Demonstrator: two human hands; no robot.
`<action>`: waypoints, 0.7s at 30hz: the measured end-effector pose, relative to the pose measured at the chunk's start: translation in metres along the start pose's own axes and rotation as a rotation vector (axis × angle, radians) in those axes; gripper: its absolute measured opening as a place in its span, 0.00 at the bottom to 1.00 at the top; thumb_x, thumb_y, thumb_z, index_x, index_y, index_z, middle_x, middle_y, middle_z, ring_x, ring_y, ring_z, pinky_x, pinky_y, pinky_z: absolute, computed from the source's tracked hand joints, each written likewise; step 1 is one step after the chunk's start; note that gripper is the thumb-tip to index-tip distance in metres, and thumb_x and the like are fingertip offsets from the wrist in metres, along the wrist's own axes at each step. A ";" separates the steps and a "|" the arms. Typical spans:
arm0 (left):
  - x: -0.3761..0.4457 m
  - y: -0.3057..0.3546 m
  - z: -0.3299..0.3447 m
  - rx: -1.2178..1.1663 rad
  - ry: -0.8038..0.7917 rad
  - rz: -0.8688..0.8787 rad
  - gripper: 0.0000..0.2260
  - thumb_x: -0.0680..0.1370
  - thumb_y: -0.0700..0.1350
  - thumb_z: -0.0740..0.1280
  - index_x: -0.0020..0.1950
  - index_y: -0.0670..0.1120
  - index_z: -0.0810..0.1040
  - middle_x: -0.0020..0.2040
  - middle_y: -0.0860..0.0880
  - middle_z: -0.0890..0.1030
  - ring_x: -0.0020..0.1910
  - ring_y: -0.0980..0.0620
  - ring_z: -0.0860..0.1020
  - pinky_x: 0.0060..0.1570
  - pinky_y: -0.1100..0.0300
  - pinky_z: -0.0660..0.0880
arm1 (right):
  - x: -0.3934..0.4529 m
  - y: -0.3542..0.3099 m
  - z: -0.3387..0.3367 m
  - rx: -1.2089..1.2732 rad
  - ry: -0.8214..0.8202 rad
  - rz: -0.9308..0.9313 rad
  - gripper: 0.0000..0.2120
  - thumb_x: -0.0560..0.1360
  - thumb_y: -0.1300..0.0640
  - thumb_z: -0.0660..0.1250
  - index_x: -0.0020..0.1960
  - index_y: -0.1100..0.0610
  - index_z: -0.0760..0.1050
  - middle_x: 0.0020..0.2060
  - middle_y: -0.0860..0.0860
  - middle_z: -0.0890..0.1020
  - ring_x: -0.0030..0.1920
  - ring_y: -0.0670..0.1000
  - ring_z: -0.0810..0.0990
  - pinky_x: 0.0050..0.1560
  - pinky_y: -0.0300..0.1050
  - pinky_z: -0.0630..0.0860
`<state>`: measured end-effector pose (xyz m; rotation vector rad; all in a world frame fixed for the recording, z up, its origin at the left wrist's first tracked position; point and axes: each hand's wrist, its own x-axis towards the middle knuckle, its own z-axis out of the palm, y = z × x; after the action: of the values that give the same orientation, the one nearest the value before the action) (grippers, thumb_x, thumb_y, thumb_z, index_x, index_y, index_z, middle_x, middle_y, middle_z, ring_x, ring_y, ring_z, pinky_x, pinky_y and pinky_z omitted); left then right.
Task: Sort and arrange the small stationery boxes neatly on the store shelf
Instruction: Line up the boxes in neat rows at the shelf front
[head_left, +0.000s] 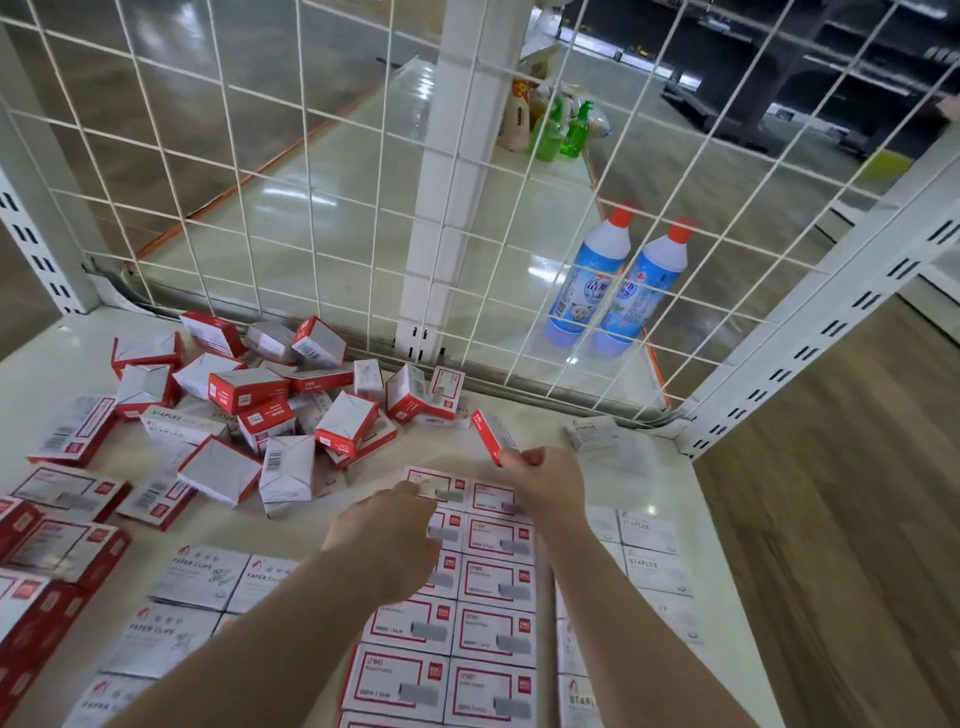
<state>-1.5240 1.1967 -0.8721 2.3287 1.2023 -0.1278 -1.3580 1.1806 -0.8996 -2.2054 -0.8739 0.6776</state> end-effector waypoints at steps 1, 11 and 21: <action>-0.004 0.001 0.000 -0.032 0.017 -0.006 0.18 0.80 0.49 0.60 0.70 0.52 0.68 0.70 0.53 0.67 0.66 0.53 0.68 0.62 0.58 0.68 | -0.005 0.002 -0.004 0.005 -0.004 -0.017 0.16 0.73 0.52 0.66 0.30 0.56 0.70 0.25 0.51 0.71 0.27 0.52 0.75 0.35 0.46 0.75; -0.038 0.007 -0.021 -0.281 0.057 -0.075 0.17 0.80 0.49 0.58 0.69 0.50 0.68 0.67 0.51 0.72 0.62 0.53 0.73 0.55 0.63 0.71 | -0.066 0.005 -0.049 -0.144 -0.006 -0.285 0.08 0.73 0.53 0.68 0.51 0.54 0.77 0.42 0.45 0.74 0.40 0.40 0.71 0.35 0.28 0.67; -0.055 0.009 -0.026 -0.602 0.041 -0.203 0.13 0.81 0.46 0.58 0.60 0.44 0.76 0.40 0.53 0.77 0.29 0.59 0.72 0.22 0.74 0.66 | -0.132 0.002 -0.036 -0.105 -0.094 -0.438 0.15 0.71 0.55 0.69 0.57 0.48 0.75 0.45 0.35 0.69 0.49 0.35 0.71 0.49 0.22 0.68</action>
<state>-1.5538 1.1641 -0.8286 1.6946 1.2796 0.1900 -1.4187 1.0689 -0.8493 -1.9827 -1.4134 0.5316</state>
